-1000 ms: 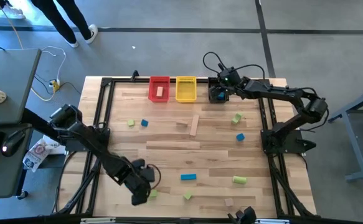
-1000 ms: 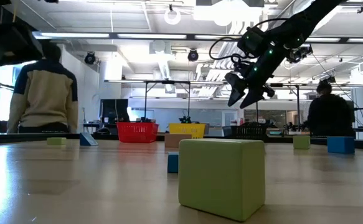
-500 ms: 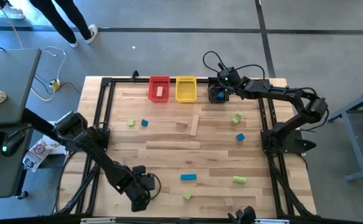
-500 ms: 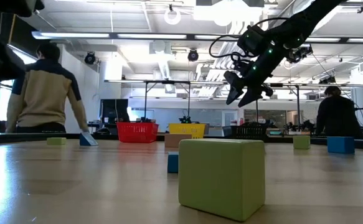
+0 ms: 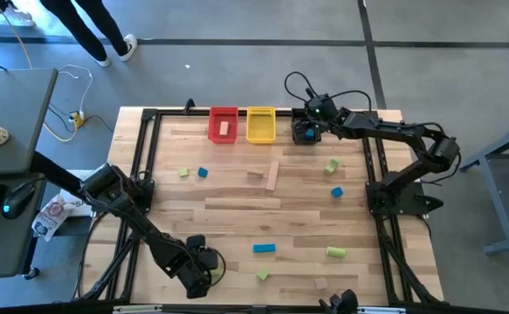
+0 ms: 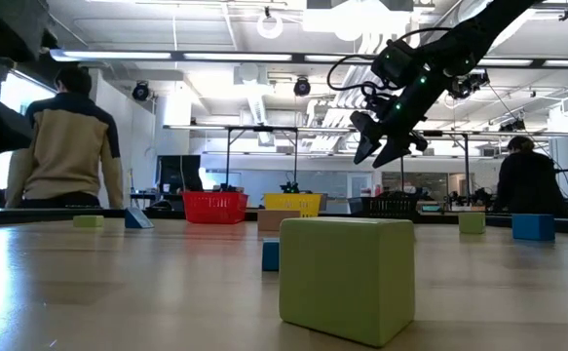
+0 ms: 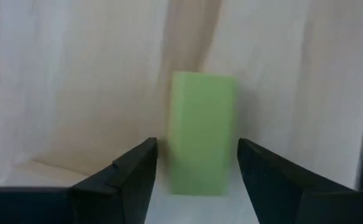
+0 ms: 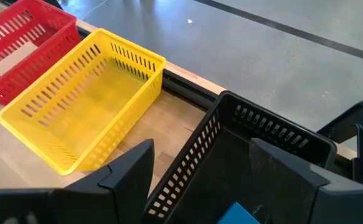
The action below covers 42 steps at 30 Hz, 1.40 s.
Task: Sort & place blocks by color
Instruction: Put the green block into the yellow basket
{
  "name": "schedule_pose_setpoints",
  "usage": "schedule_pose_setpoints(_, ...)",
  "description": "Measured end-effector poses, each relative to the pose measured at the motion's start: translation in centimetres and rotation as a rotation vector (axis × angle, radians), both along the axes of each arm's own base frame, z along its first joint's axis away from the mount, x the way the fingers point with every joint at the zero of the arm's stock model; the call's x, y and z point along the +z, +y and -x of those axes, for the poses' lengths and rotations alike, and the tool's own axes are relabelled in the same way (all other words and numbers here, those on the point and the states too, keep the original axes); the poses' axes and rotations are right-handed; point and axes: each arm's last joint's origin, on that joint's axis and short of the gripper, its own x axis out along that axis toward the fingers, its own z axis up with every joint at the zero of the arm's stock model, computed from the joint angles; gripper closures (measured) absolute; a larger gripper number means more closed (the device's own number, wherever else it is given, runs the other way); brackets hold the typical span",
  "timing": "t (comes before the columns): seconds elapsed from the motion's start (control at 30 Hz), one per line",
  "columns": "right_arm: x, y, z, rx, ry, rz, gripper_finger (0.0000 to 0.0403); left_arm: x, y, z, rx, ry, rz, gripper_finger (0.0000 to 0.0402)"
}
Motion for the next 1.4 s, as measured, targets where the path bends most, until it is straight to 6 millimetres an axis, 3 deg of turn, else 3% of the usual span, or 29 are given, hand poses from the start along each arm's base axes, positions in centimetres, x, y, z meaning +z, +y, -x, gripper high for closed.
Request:
schedule_pose_setpoints(0.3, -0.1, 0.2, -0.1, 0.043, -0.018, -0.032, 0.0153, -0.8, 0.0, -0.1, 0.017, 0.000, -0.045, 0.0198)
schedule_pose_setpoints(0.6, 0.1, 1.3, -0.8, 0.173, -0.025, -0.053, 0.0153, -0.7, 0.2, -0.1, 0.041, -0.008, -0.057, 0.0303)
schedule_pose_setpoints(0.83, 3.0, 3.0, 0.5, 0.234, -0.046, -0.006, 0.0153, 0.1, 1.1, -0.5, 0.080, -0.026, -0.037, 0.0304)
schedule_pose_setpoints(1.13, 5.8, 6.4, 3.2, 0.347, -0.037, -0.046, 0.0153, 3.2, 4.9, -2.5, 0.130, -0.153, -0.085, 0.0304)
schedule_pose_setpoints(1.4, 6.0, 9.4, 3.9, 0.438, 0.036, -0.111, 0.0153, 6.3, 11.1, -4.6, 0.230, -0.282, -0.238, 0.0304)
